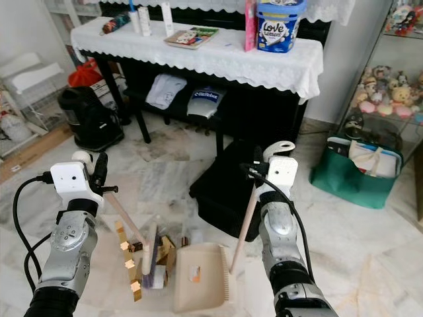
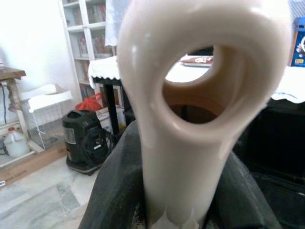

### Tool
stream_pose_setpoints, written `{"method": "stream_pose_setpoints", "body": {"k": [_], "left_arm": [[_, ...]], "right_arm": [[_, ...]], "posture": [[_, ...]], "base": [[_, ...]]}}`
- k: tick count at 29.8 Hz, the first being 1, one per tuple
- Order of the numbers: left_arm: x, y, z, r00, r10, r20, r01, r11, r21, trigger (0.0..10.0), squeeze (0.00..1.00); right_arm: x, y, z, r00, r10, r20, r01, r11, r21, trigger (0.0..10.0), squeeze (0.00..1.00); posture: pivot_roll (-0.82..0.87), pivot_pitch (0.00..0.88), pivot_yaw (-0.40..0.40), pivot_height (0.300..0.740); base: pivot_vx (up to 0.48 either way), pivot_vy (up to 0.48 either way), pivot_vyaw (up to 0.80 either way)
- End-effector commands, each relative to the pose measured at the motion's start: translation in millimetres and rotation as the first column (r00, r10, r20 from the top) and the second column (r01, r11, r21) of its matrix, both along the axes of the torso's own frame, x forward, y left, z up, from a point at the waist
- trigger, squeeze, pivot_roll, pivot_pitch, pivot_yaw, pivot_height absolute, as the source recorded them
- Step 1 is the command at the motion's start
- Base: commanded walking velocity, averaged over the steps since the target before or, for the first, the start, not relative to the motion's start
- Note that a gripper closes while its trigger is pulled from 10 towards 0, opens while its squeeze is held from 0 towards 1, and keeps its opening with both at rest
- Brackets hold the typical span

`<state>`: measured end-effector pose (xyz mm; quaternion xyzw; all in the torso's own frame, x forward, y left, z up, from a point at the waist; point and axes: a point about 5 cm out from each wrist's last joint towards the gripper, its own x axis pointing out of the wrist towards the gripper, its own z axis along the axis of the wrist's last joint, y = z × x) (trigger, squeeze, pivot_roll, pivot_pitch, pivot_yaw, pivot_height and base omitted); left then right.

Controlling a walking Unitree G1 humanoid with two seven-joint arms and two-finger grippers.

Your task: Sweep floor

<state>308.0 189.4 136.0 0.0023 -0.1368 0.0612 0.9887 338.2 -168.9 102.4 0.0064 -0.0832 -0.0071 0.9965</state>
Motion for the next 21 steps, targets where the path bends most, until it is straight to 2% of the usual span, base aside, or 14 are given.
{"method": "stream_pose_setpoints", "body": {"k": [1,2,7,13,17,21], "left_arm": [[3.6,0.1,31,0.992,-0.002,0.125,-0.003,0.999,0.035,10.0,0.0],[4.4,-3.3,42,0.986,-0.022,0.162,0.013,0.998,0.054,10.0,0.0],[6.8,-14.8,62,0.973,-0.086,0.215,0.076,0.995,0.057,10.0,0.0],[9.9,-24.8,62,0.971,-0.125,0.206,0.123,0.992,0.023,10.0,0.0],[12.9,-35.1,61,0.968,-0.161,0.191,0.171,0.985,-0.038,10.0,0.0],[13.3,-37.6,58,0.969,-0.18,0.171,0.19,0.981,-0.044,10.0,0.0]], "right_arm": [[0.9,-1.9,8,0.999,-0.001,0.033,0.002,1.0,-0.009,10.0,0.0],[-0.1,-3.1,7,1.0,-0.003,0.031,0.004,1.0,-0.011,10.0,0.0],[-5.3,-4.6,2,1.0,-0.009,0.022,0.01,1.0,-0.013,10.0,0.0],[-15.6,-11.4,-12,0.999,-0.037,-0.019,0.037,0.999,-0.033,10.0,0.0],[-26.3,-19.3,-23,0.997,-0.065,-0.051,0.063,0.997,-0.049,10.0,0.0],[-33.8,-20.3,-27,0.996,-0.066,-0.059,0.062,0.996,-0.059,10.0,0.0]], "posture": [[-0.01,0.039,0.089,0.74],[-0.01,0.039,0.089,0.74],[-0.01,0.035,0.091,0.74],[-0.01,0.033,0.097,0.74],[-0.02,0.033,0.099,0.74],[-0.02,0.033,0.1,0.74]], "base": [[0.0,0.0,0.0],[0.0,0.0,0.0],[0.0,0.0,0.0],[0.0,0.0,0.0],[0.0,0.0,0.0],[0.0,0.0,0.0]]}}
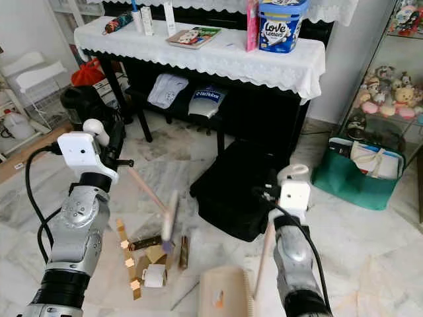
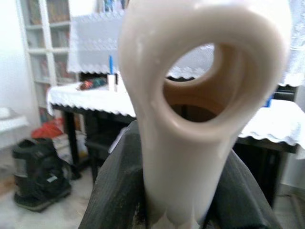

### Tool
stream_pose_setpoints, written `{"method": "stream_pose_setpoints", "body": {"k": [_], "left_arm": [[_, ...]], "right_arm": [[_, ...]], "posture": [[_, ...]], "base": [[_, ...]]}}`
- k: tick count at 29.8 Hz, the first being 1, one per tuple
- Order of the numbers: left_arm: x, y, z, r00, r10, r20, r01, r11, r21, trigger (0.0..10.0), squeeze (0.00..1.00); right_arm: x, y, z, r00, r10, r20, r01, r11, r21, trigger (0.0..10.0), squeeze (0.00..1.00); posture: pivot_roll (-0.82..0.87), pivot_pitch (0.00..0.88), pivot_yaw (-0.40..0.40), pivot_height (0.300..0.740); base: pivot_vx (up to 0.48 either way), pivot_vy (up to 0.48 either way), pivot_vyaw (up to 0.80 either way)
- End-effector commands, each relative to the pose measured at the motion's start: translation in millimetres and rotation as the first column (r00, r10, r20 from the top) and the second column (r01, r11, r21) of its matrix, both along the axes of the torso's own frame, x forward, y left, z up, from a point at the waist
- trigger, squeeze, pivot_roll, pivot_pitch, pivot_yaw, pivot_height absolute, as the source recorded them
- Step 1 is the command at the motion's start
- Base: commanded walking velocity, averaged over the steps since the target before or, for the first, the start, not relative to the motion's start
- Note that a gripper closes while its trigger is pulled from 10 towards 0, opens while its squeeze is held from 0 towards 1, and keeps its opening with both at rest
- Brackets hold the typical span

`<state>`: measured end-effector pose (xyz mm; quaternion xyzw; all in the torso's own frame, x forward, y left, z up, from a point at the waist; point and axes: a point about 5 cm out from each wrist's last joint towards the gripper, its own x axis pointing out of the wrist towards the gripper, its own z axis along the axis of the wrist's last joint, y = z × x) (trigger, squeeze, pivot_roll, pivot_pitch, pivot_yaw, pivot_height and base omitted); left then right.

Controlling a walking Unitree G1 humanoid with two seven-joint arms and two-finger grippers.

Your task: Sweep floor

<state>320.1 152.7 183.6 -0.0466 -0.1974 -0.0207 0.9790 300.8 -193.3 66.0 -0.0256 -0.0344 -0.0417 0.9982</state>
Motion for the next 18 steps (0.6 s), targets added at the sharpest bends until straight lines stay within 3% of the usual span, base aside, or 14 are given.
{"method": "stream_pose_setpoints", "body": {"k": [1,8,11,18], "left_arm": [[1.3,-1.2,9,0.999,-0.014,0.031,0.013,1.0,0.002,10.0,0.0],[1.2,1.2,-14,0.997,-0.02,-0.072,0.021,1.0,0.01,10.0,0.0],[2.0,5.8,-29,0.991,0.003,-0.137,0.0,1.0,0.02,10.0,0.0],[4.6,9.8,-44,0.983,0.019,-0.182,-0.015,1.0,0.025,10.0,0.0]], "right_arm": [[2.4,3.3,8,0.999,0.007,0.035,-0.007,1.0,-0.004,10.0,0.0],[-2.6,-8.3,5,0.996,-0.086,0.015,0.087,0.996,-0.022,10.0,0.0],[2.4,-2.8,11,0.997,-0.075,0.03,0.075,0.997,-0.015,10.0,0.0],[7.4,4.3,20,0.996,-0.061,0.059,0.061,0.998,-0.008,10.0,0.0]], "posture": [[-0.02,0.033,0.1,0.74],[-0.03,0.05,0.107,0.74],[-0.03,0.059,0.105,0.74],[-0.03,0.074,0.104,0.74]], "base": [[0.0,0.0,0.0],[0.0,0.0,0.0],[0.0,0.0,0.0],[0.0,0.0,0.0]]}}
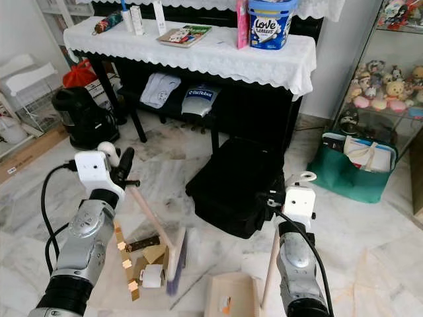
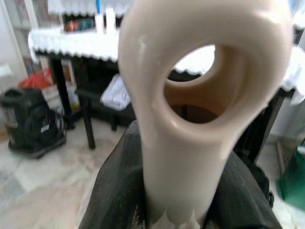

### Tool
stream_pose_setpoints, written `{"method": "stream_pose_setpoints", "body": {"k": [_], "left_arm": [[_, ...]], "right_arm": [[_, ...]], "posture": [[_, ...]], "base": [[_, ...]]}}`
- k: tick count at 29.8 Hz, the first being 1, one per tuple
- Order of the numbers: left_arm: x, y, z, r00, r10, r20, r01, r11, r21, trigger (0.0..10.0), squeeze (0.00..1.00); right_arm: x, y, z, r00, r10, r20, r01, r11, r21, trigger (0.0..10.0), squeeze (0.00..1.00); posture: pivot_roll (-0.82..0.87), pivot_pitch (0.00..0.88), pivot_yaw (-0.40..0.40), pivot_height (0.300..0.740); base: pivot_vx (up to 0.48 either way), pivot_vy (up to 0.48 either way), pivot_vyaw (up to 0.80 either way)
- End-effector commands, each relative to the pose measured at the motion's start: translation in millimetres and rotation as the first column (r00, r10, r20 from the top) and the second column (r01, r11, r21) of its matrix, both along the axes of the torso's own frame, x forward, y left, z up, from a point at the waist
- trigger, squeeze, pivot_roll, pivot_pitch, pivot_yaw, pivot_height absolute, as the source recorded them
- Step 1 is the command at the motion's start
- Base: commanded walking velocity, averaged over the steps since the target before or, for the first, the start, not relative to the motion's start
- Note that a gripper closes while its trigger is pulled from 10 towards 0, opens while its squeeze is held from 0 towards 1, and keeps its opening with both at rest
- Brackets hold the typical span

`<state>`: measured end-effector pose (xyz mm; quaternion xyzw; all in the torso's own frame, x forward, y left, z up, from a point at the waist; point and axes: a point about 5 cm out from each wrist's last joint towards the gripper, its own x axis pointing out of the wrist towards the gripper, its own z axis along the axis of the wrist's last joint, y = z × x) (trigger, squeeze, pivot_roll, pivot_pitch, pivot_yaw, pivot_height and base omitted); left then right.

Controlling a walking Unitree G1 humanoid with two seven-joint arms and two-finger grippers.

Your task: Sweep floor

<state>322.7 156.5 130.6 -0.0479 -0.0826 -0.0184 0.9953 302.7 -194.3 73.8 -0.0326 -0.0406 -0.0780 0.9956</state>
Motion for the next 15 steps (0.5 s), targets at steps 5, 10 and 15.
{"method": "stream_pose_setpoints", "body": {"k": [5,10,15], "left_arm": [[5.8,10.0,-5,0.999,0.043,0.007,-0.043,0.998,0.035,10.0,0.0],[9.0,10.3,-6,0.998,0.055,0.011,-0.056,0.998,0.04,10.0,0.0],[10.0,10.7,-5,0.996,0.079,0.038,-0.081,0.996,0.037,10.0,0.0]], "right_arm": [[7.3,2.8,17,0.998,0.008,0.06,-0.008,1.0,-0.005,10.0,0.0],[5.6,-6.2,20,0.998,-0.004,0.067,0.005,1.0,-0.024,10.0,0.0],[3.6,-8.0,24,0.997,0.01,0.081,-0.006,0.999,-0.05,10.0,0.0]], "posture": [[-0.05,0.09,0.104,0.74],[-0.06,0.106,0.103,0.74],[-0.07,0.124,0.1,0.74]], "base": [[0.0,0.0,0.0],[0.0,0.0,0.0],[0.0,0.0,0.0]]}}
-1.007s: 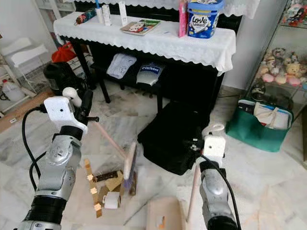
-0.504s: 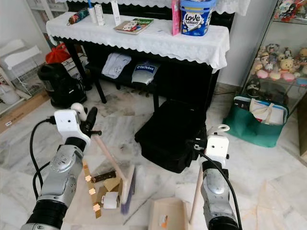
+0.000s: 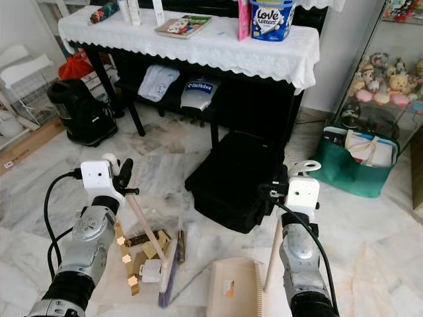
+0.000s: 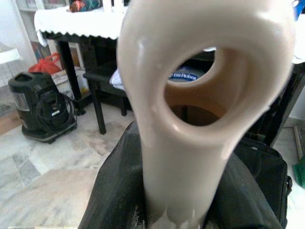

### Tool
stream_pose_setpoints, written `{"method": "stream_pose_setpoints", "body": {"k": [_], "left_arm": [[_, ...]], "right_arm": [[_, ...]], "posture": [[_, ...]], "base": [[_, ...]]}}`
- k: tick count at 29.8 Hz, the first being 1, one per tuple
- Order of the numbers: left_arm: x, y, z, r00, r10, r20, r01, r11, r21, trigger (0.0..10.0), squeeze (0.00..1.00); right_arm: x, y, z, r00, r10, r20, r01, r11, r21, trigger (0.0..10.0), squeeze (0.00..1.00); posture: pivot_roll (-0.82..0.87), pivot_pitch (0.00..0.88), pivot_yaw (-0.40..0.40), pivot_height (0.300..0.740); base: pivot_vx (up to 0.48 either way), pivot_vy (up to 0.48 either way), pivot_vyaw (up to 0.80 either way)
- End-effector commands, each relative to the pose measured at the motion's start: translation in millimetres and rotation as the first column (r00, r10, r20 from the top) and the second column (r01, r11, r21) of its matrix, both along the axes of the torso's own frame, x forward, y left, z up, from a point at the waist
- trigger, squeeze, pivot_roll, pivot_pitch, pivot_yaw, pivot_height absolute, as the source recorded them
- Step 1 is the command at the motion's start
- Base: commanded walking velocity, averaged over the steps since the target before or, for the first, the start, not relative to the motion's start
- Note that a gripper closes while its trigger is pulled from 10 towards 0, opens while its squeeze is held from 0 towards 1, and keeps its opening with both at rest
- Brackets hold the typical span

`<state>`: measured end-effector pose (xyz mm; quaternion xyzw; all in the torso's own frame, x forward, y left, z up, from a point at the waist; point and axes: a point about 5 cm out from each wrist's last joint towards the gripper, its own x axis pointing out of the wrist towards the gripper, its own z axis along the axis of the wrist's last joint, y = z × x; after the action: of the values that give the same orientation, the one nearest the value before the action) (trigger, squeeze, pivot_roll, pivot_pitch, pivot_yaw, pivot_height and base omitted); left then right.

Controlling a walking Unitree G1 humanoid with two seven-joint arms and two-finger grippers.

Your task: Sweep floor

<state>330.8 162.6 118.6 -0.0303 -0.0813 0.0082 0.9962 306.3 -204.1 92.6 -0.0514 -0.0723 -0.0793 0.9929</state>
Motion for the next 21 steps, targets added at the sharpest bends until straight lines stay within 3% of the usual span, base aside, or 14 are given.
{"method": "stream_pose_setpoints", "body": {"k": [1,8,15,21], "left_arm": [[2.3,4.9,7,0.999,0.028,0.045,-0.029,1.0,0.006,10.0,0.0],[2.3,-0.8,5,0.998,0.019,0.058,-0.019,1.0,0.001,10.0,0.0],[2.7,-22.1,2,0.993,-0.105,0.051,0.107,0.994,-0.031,10.0,0.0],[0.2,-28.2,0,0.986,-0.161,0.041,0.163,0.986,-0.043,10.0,0.0]], "right_arm": [[-0.4,2.5,6,1.0,0.015,0.022,-0.014,1.0,-0.013,10.0,0.0],[-11.1,5.3,5,0.999,0.039,0.024,-0.038,0.999,-0.022,10.0,0.0],[-24.0,-2.5,8,0.999,0.028,0.016,-0.028,0.999,-0.044,10.0,0.0],[-28.6,-6.2,8,1.0,0.02,0.005,-0.02,0.999,-0.05,10.0,0.0]], "posture": [[-0.07,0.124,0.1,0.74],[-0.1,0.153,0.102,0.74],[-0.13,0.198,0.108,0.74],[-0.14,0.209,0.109,0.74]], "base": [[0.0,0.0,0.0],[0.0,0.0,0.0],[0.0,0.0,0.0],[0.0,0.0,0.0]]}}
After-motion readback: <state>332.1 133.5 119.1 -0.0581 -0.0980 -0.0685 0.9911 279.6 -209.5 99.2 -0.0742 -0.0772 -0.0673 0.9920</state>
